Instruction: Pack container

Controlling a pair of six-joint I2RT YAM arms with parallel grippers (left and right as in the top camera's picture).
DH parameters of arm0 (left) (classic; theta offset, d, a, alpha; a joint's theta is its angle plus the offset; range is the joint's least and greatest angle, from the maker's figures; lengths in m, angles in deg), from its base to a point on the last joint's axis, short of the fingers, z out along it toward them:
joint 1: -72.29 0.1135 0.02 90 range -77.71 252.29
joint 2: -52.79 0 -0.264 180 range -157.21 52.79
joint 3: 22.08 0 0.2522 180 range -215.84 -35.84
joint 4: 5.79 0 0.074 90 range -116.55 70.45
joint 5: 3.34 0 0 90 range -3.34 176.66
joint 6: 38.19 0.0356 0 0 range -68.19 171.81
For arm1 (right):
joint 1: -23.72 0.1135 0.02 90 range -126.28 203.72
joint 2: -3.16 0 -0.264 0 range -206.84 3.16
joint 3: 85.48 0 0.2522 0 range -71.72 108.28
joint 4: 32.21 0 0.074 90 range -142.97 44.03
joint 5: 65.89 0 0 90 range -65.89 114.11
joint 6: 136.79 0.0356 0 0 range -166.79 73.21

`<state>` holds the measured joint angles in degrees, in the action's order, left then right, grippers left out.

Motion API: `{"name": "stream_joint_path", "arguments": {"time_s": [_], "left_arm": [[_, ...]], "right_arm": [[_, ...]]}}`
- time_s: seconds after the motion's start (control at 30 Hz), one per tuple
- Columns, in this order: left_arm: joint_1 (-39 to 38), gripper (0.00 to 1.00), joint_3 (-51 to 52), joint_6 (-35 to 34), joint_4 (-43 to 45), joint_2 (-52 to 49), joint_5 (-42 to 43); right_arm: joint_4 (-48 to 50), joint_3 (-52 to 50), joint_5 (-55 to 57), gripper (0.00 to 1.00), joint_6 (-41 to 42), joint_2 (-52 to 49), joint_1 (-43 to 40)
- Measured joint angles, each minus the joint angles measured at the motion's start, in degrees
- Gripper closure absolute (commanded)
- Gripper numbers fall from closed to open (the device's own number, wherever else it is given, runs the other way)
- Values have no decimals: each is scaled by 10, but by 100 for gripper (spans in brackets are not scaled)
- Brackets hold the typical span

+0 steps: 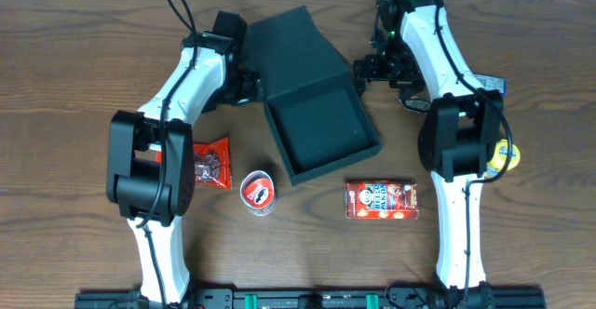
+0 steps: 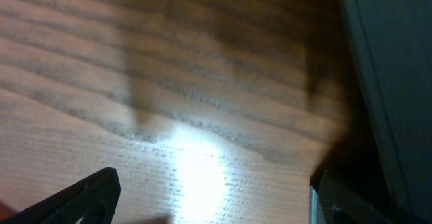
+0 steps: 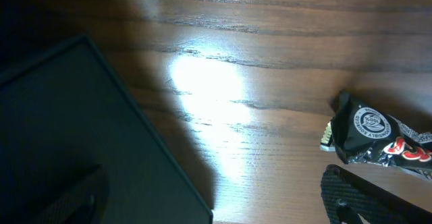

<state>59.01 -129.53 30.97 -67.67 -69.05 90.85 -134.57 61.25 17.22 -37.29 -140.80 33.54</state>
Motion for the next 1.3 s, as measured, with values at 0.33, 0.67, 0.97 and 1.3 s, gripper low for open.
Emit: {"name": "stream_joint_path", "arguments": {"time_s": [0.33, 0.67, 0.97, 1.3], "left_arm": [[4, 5, 0, -5, 48, 0, 37], [4, 5, 0, -14, 65, 0, 61], [0, 5, -9, -12, 26, 0, 42], [-4, 5, -55, 4, -70, 116, -28]], "right_arm": [[-16, 0, -14, 1, -4, 0, -3], [-20, -1, -22, 1, -6, 10, -3], [-3, -1, -6, 1, -6, 20, -3], [7, -3, 10, 1, -6, 156, -16]]}}
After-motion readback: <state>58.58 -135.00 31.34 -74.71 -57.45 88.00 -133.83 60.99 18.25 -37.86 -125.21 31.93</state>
